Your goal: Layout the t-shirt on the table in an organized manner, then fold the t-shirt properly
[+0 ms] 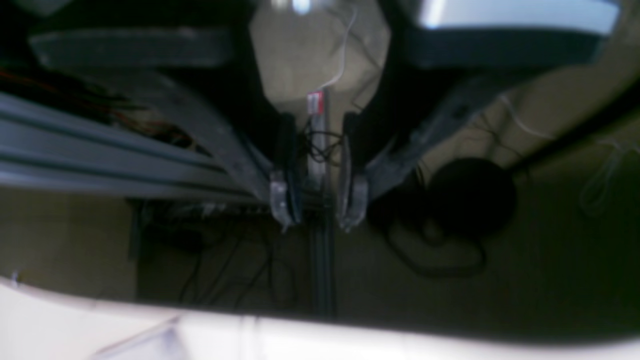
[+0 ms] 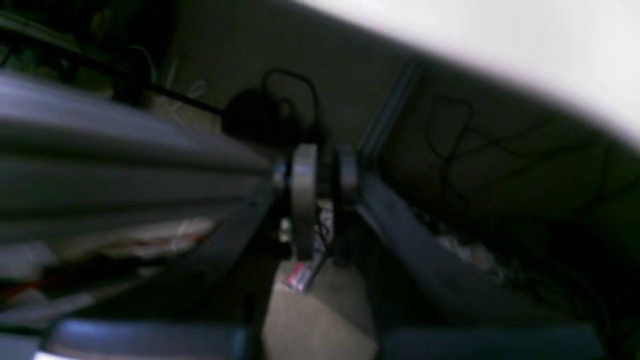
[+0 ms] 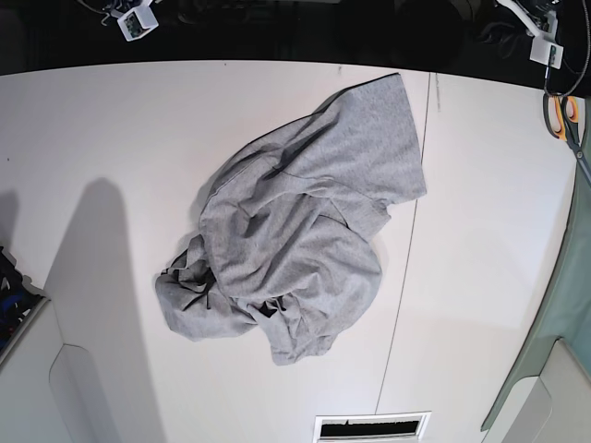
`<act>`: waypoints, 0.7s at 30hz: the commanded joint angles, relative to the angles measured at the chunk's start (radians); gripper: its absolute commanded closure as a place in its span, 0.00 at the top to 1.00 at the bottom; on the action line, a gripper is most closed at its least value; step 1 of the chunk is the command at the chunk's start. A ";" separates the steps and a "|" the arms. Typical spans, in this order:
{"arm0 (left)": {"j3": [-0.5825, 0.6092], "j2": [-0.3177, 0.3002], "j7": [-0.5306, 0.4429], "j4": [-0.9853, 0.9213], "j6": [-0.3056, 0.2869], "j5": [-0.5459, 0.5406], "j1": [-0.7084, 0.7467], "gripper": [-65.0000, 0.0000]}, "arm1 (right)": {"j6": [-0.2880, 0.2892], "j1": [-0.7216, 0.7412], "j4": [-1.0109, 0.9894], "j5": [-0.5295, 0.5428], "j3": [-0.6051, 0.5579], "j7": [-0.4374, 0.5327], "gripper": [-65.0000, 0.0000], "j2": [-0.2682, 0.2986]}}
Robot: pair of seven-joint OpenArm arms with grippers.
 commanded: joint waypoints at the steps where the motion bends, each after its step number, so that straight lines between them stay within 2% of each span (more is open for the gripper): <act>1: -0.016 -0.020 -0.014 0.049 -0.013 -0.025 0.021 0.26 | 0.007 -0.007 0.050 0.041 0.014 0.007 0.09 0.008; 3: -0.023 -0.046 -0.014 0.109 -0.013 -0.041 0.023 0.27 | 0.008 0.011 0.118 0.088 0.034 0.003 0.09 0.008; 6: -0.022 -0.094 -0.016 0.159 -0.013 -0.086 0.010 0.43 | 0.006 0.087 0.169 0.101 0.055 0.002 0.10 0.005; 8: -0.022 -0.124 -0.015 0.162 0.002 -0.101 -0.020 0.49 | 0.002 0.164 0.167 0.101 0.061 -0.007 0.18 -0.001; 10: -0.022 -0.148 -0.015 0.162 0.023 -0.100 -0.059 0.49 | -0.010 0.258 0.158 0.101 0.061 -0.049 0.30 -0.005; 12: -0.022 -0.170 -0.015 0.162 0.039 -0.100 -0.101 0.49 | -0.058 0.349 0.139 0.101 0.061 -0.096 0.38 -0.017; 14: -0.014 -0.188 -0.015 0.161 0.052 -0.100 -0.142 0.49 | -0.098 0.440 0.098 0.102 0.061 -0.098 0.38 -0.038; 17: 0.031 -0.206 -0.015 0.142 0.068 -0.093 -0.211 0.49 | -0.103 0.580 0.008 0.108 0.061 -0.103 0.39 -0.081; 21: 0.158 -0.216 -0.016 0.080 0.112 -0.026 -0.328 0.49 | -0.110 0.760 -0.178 0.108 0.061 -0.120 0.39 -0.156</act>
